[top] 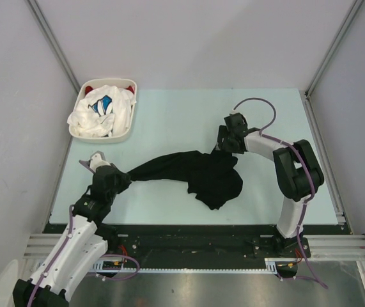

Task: Fold and stack the t-shirts
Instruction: Flatten the tshirt out

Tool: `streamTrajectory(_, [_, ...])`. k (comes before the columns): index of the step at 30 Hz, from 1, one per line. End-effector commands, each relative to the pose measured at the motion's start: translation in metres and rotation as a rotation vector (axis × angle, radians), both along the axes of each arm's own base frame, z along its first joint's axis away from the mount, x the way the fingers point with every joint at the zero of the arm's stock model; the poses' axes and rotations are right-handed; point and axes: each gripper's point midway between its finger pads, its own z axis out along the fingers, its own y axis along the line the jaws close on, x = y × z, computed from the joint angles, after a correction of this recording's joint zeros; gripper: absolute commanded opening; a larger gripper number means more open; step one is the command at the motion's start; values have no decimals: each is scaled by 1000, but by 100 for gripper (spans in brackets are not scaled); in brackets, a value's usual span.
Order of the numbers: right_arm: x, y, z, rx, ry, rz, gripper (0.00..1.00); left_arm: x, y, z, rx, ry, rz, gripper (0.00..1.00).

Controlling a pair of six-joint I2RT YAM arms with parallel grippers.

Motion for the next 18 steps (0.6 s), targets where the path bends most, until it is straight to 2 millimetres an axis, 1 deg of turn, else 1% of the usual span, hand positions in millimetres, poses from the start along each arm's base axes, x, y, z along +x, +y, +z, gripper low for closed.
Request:
streamTrajectory(1, [1, 19, -12, 34, 7, 26, 64, -2, 6, 2, -18, 13, 53, 0])
streamTrajectory(2, [-1, 23, -14, 34, 9, 34, 57, -2, 6, 2, -18, 10, 53, 0])
streamTrajectory(3, [0, 23, -16, 28, 9, 32, 47, -2, 5, 2, -19, 10, 48, 0])
streamTrajectory(4, [0, 23, -19, 28, 12, 23, 26, -1, 5, 4, -21, 4, 48, 0])
streamTrajectory(6, [3, 19, -18, 18, 4, 9, 5, 0, 4, 4, -22, 3, 41, 0])
streamTrajectory(7, [5, 19, -15, 16, -5, 7, 0, 1, 4, 5, -22, -4, 38, 0])
streamTrajectory(10, [16, 10, 3, -23, -60, -20, 0, 5, 1, 9, -17, -18, 21, 0])
streamTrajectory(11, [20, 6, 21, -31, -101, -28, 0, 8, 0, 17, -17, -35, 14, 0])
streamTrajectory(13, [29, -5, 52, -55, -173, -65, 0, 12, -2, 26, -4, -47, -5, 0])
streamTrajectory(14, [32, -9, 86, -53, -246, -74, 0, 16, -4, 43, -8, -81, -13, 0])
streamTrajectory(15, [34, -17, 111, -69, -309, -101, 0, 17, -4, 50, 2, -96, -22, 0])
streamTrajectory(16, [35, -22, 134, -74, -359, -114, 0, 18, -4, 57, 6, -105, -26, 0])
streamTrajectory(17, [33, -25, 155, -76, -403, -120, 0, 21, -5, 74, 2, -140, -35, 0])
streamTrajectory(18, [30, -32, 199, -75, -495, -137, 0, 22, -7, 83, 12, -157, -53, 0])
